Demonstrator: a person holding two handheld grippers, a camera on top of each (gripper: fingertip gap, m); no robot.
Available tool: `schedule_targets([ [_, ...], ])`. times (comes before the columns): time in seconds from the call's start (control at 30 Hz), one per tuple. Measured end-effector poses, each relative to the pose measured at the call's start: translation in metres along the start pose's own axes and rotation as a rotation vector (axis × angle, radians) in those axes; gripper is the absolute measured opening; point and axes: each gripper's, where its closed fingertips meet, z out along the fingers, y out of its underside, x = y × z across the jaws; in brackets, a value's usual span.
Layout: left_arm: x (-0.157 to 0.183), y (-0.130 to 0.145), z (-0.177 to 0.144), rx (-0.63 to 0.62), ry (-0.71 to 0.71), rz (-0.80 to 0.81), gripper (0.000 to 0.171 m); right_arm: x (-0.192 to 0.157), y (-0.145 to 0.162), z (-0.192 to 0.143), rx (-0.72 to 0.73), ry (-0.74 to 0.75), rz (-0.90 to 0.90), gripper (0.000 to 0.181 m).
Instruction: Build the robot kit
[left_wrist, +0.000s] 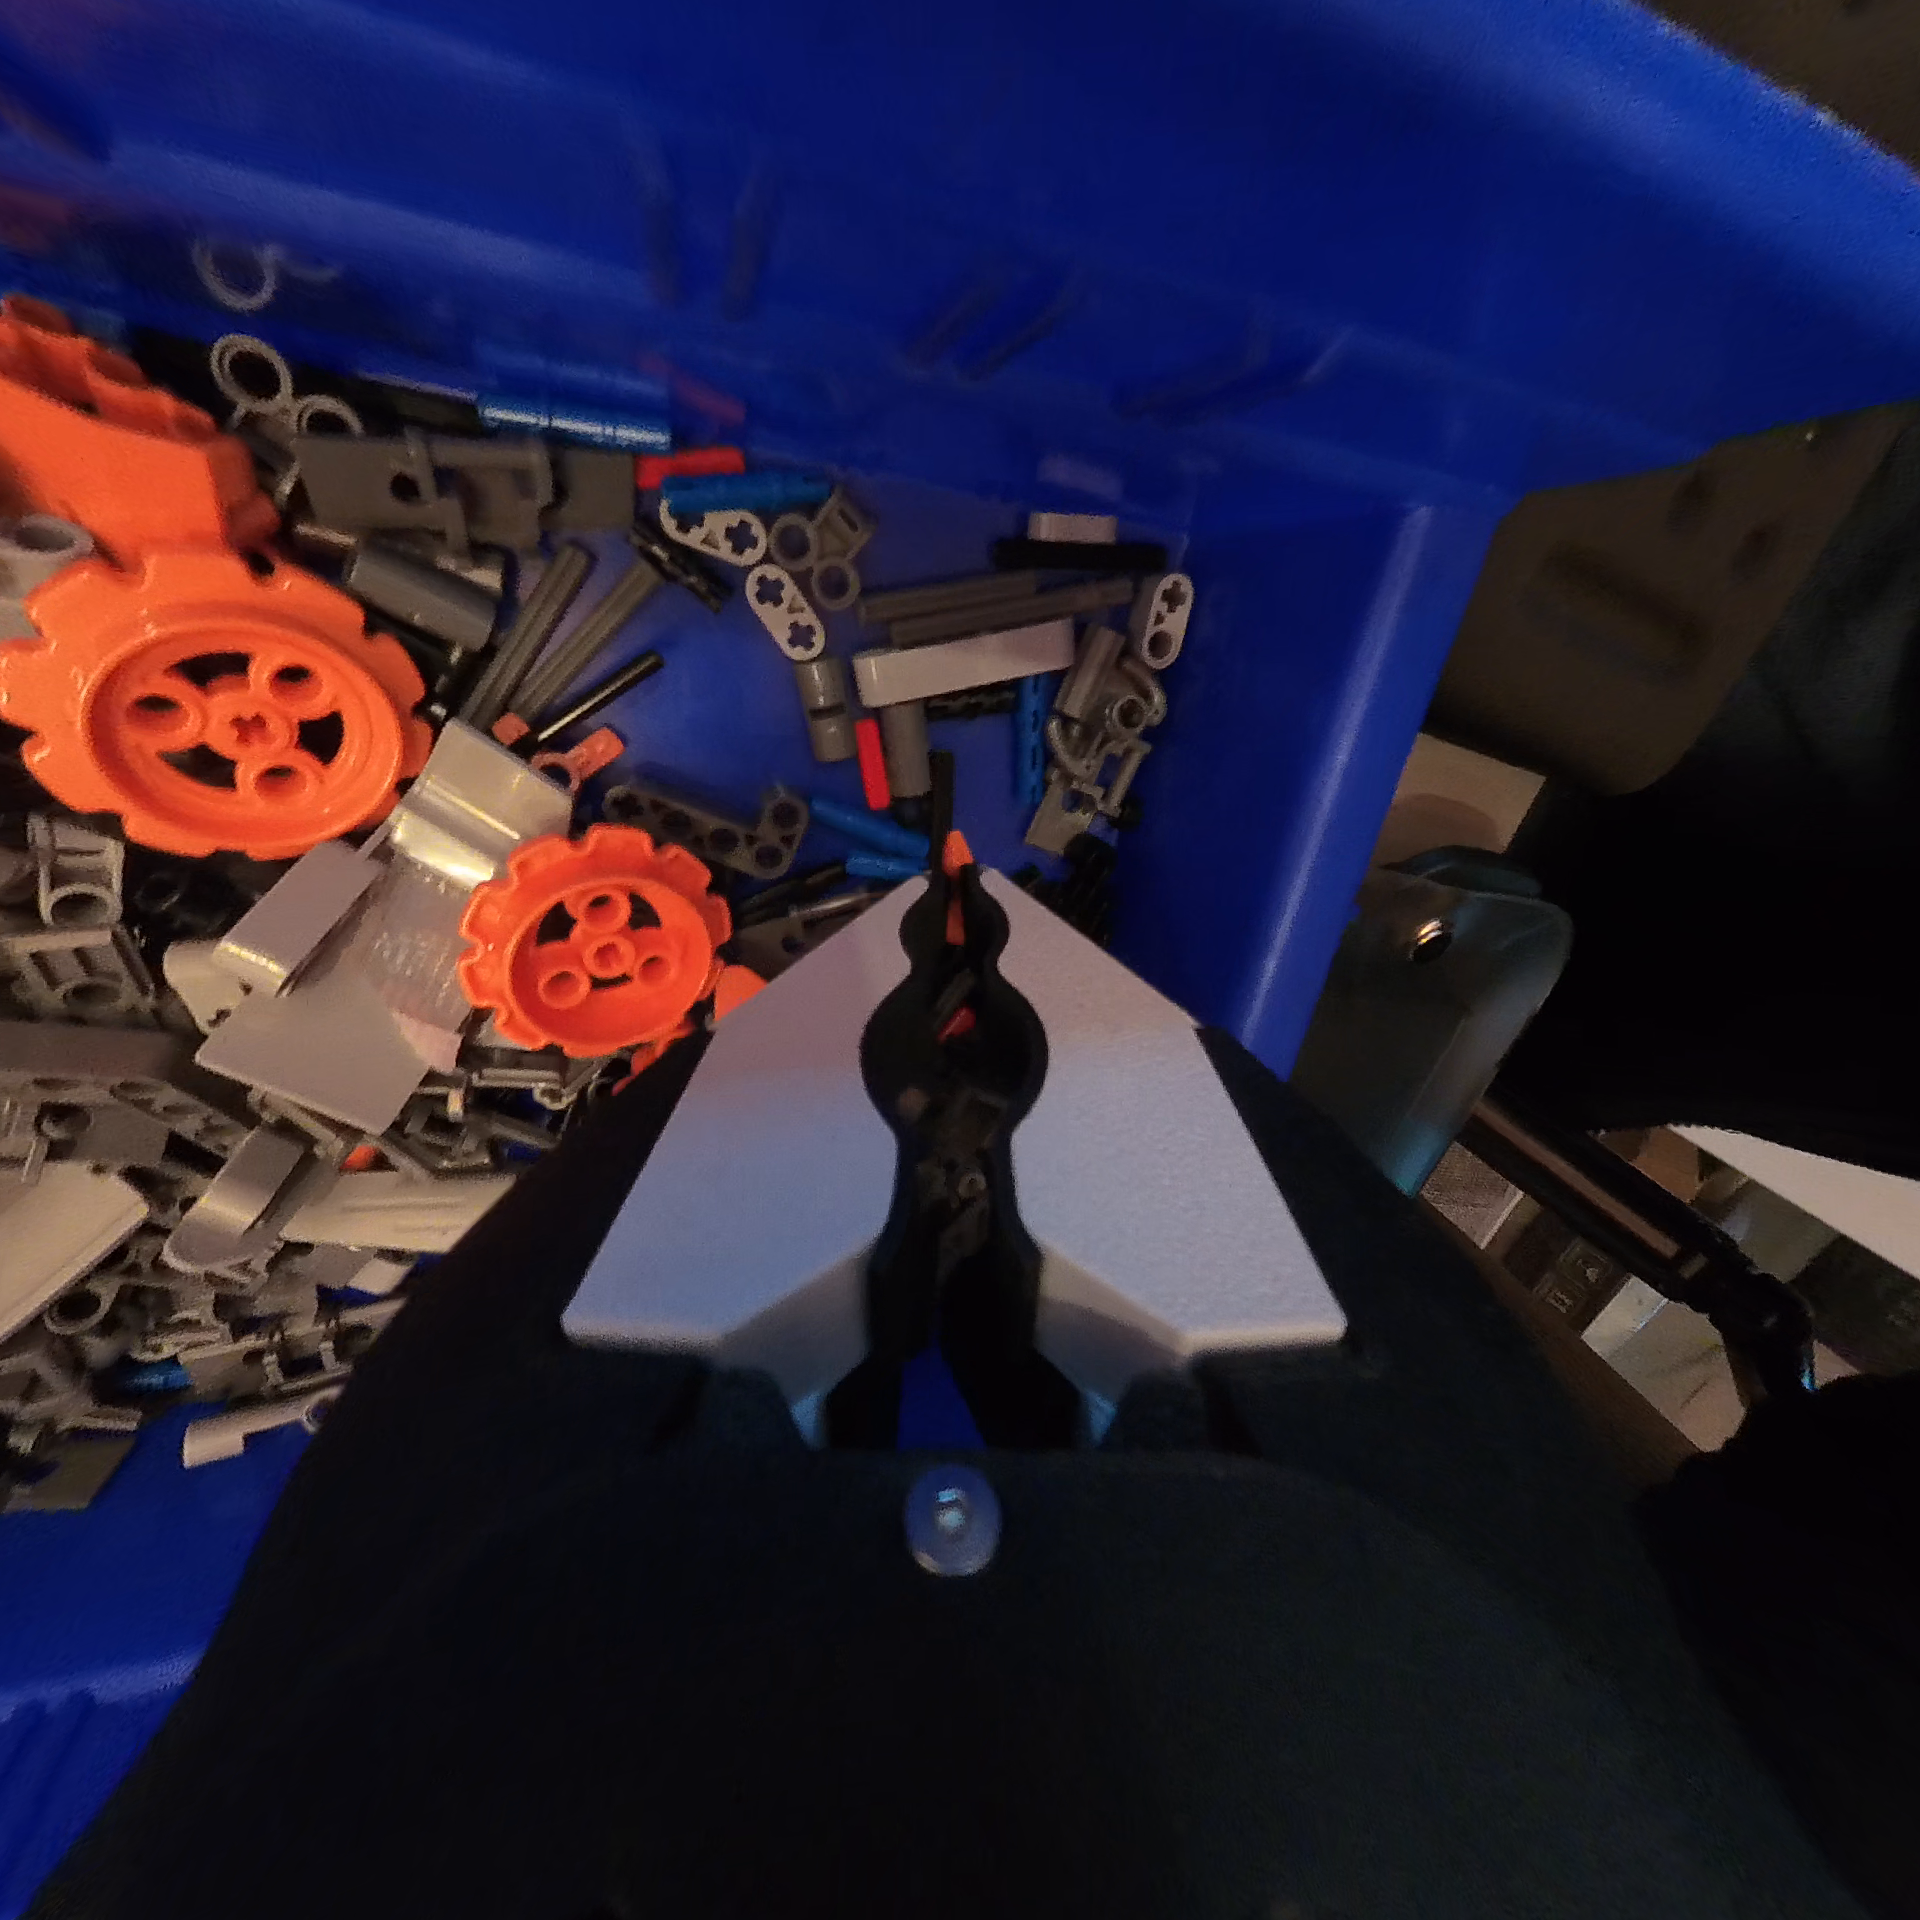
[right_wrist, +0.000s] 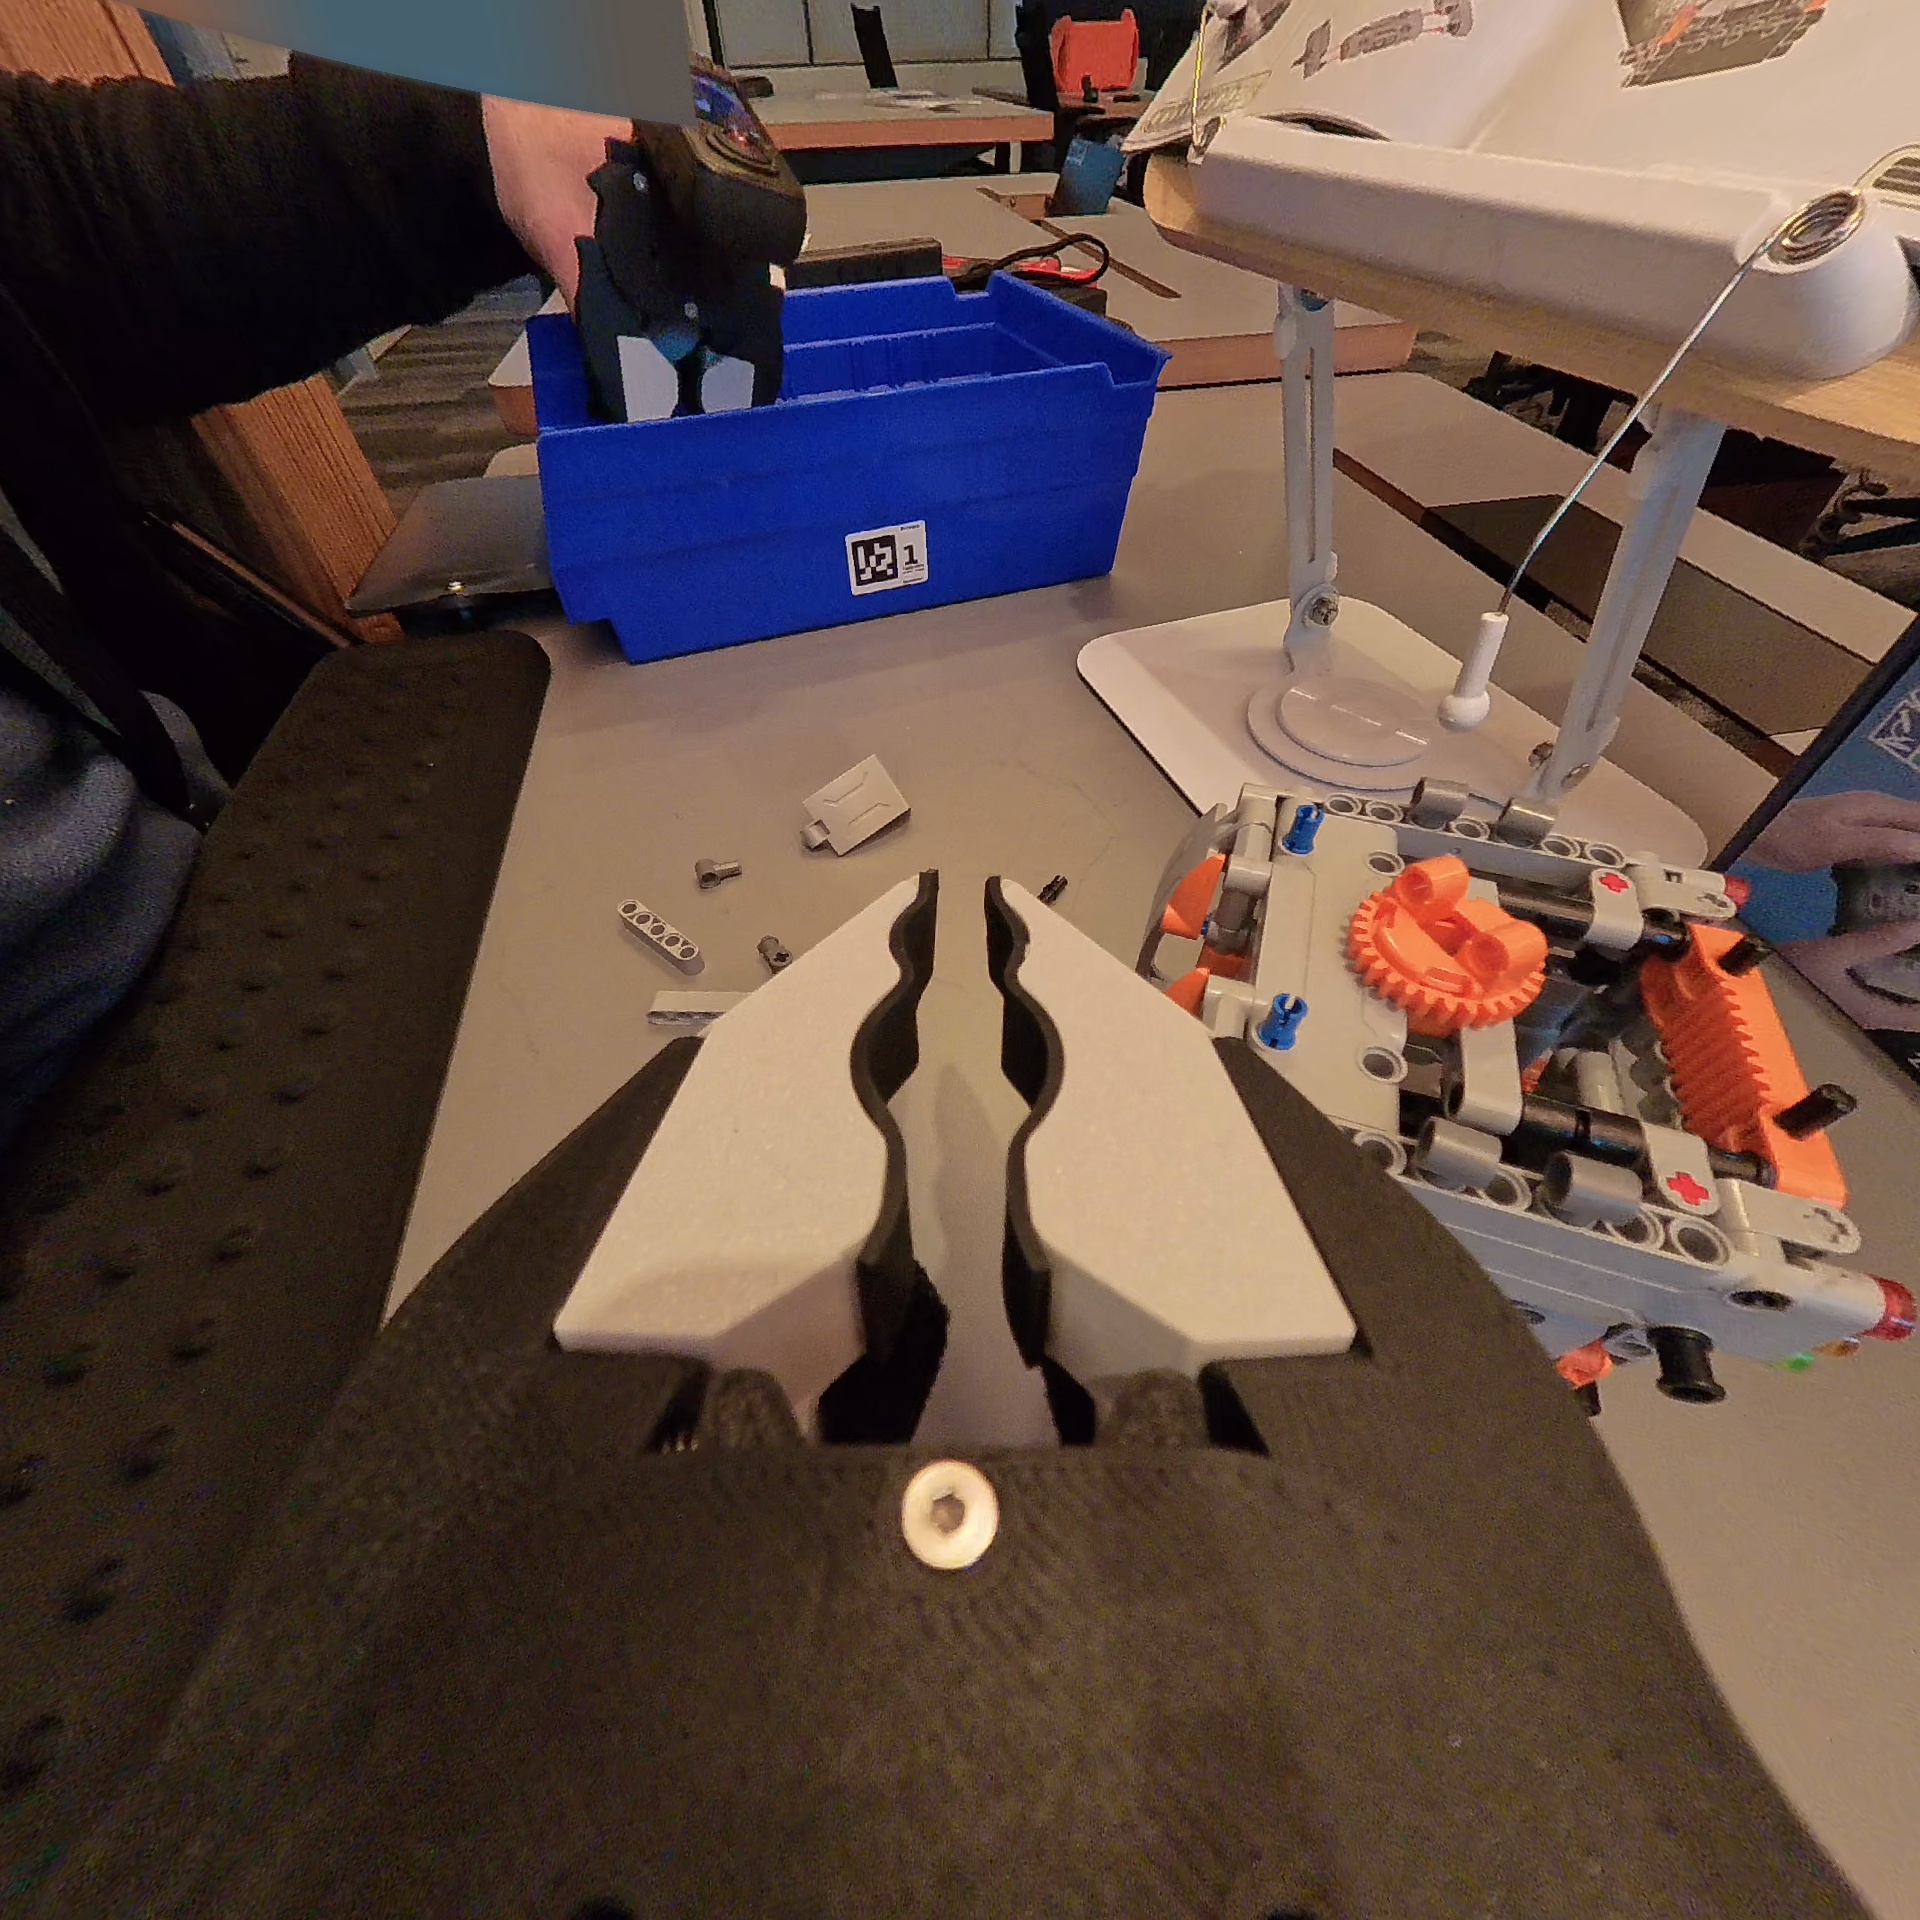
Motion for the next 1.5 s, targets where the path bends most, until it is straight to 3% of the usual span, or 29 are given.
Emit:
schedule_targets([
  [0.7, -0.014, 0.008, -0.021, 0.063, -0.068, -0.059, 0.01, 0.001, 0.002, 0.001, -0.006, 0.001, 0.005, 0.006],
  [1.1, -0.016, -0.028, -0.016, 0.15, -0.108, 0.013, 0.012, 0.001, 0.002, 0.001, -0.007, 0.003, 0.004, 0.006],
  [1.5, -0.023, -0.028, 0.003, 0.113, -0.103, -0.001, 0.005, 0.002, 0.003, 0.002, -0.011, 0.002, 0.005, 0.006],
])
